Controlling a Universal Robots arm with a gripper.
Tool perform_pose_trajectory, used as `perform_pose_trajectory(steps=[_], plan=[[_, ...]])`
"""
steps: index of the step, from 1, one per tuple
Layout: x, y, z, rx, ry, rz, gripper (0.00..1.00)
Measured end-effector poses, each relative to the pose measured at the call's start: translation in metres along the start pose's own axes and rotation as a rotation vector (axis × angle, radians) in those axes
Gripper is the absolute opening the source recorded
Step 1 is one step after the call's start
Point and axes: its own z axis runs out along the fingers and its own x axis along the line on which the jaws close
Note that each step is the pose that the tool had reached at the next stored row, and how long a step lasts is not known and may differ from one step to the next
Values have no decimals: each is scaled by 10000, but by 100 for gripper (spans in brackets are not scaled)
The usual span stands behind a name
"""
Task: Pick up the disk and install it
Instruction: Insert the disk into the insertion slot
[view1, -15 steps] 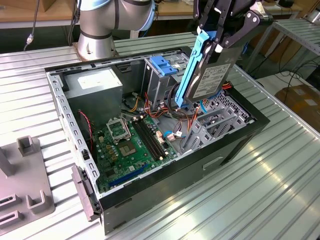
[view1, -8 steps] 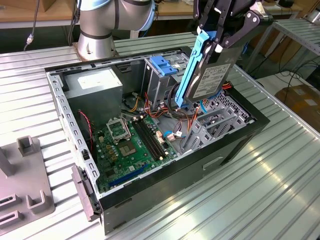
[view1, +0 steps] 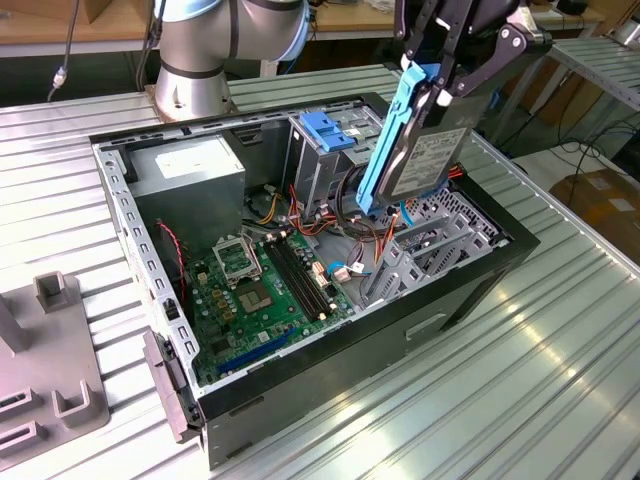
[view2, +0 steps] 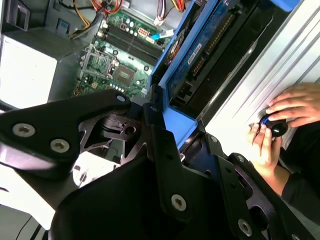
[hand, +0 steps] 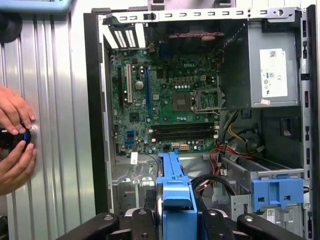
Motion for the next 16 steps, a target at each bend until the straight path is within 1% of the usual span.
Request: perform_pose_trajectory(steps=[3, 5, 8, 10, 11, 12, 16], plan=[[1, -87, 17, 0, -1, 0, 37], [15, -130, 29, 0, 1, 0, 37], [74, -176, 49, 0, -1, 1, 37], [120, -217, 63, 0, -1, 1, 37], [142, -251, 72, 0, 1, 0, 37], [157, -301, 88, 0, -1, 0, 37], [177, -415, 117, -2, -1, 1, 37]])
